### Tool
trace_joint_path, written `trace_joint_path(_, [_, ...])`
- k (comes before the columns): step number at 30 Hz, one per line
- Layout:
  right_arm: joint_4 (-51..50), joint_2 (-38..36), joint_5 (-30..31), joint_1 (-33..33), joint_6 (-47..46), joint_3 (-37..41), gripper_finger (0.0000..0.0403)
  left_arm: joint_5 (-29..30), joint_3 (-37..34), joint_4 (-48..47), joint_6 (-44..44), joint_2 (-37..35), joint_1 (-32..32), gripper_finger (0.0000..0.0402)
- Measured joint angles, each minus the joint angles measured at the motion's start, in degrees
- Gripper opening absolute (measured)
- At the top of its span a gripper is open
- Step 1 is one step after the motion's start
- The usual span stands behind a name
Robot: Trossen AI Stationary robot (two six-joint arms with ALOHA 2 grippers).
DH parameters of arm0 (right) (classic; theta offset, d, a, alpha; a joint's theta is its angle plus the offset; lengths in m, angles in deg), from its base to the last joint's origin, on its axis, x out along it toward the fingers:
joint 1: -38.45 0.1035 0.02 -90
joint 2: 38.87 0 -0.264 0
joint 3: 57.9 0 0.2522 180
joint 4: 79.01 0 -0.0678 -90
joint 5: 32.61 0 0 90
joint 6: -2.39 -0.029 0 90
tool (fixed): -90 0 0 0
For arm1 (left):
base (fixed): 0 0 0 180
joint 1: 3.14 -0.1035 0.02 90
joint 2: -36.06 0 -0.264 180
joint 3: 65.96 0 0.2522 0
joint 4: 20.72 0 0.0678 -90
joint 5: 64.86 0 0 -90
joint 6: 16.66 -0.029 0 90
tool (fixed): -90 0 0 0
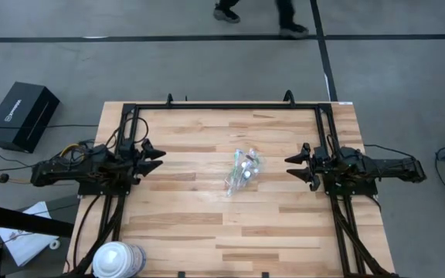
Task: Pick & Place toothbrushing station
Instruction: Return to Home Position
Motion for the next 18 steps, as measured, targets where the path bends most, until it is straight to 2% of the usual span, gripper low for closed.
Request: trace_joint_path(18, [0.0,0.0,0.0,0.0,0.0,0.0,0.0216,0.0,0.0,0.5,0.0,7.5,0.0,0.0198])
